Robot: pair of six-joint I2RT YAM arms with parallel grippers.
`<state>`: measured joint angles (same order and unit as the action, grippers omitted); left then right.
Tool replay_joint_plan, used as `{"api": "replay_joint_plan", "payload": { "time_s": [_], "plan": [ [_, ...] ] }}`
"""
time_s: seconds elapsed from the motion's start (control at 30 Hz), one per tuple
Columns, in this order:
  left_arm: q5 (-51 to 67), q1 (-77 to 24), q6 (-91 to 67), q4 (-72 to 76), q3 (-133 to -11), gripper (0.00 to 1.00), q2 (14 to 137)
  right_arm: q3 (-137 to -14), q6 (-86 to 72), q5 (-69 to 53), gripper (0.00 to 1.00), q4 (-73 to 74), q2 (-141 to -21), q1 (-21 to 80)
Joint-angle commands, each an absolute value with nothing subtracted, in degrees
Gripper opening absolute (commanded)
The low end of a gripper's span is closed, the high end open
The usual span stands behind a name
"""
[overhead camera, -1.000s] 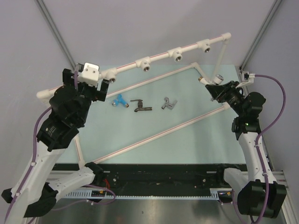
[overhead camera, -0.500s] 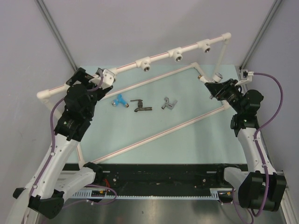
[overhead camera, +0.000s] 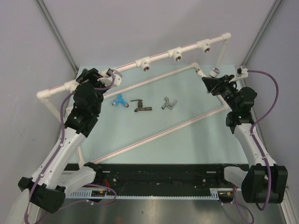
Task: Install the water faucets
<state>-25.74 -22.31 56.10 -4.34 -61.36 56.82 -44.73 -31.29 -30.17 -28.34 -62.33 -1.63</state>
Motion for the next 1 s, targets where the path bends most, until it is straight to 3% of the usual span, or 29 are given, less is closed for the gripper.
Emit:
{"api": "replay_joint_plan", "payload": {
  "time_s": [0.0, 0.2, 0.47, 0.97],
  "plan": [
    [-26.4, -22.0, 56.9, -0.2, -59.3, 0.64, 54.7, -48.2, -23.3, -21.5, 0.00, -36.6, -64.0, 2.1],
    [-24.8, -22.3, 54.0, -0.3, -56.3, 0.34, 52.3, -48.1, -14.2, -10.6, 0.00, -44.5, -66.9, 6.1],
    [-22.3, -22.5, 50.1, 6.1, -51.8, 0.01, 48.4, -48.0, -10.5, -8.2, 0.00, -50.6, -68.8, 6.0],
    [-18.0, -22.5, 48.9, 16.4, -43.2, 0.00, 43.2, -48.4, -4.9, -7.4, 0.00, -51.2, -68.6, 5.4]
  ]
}}
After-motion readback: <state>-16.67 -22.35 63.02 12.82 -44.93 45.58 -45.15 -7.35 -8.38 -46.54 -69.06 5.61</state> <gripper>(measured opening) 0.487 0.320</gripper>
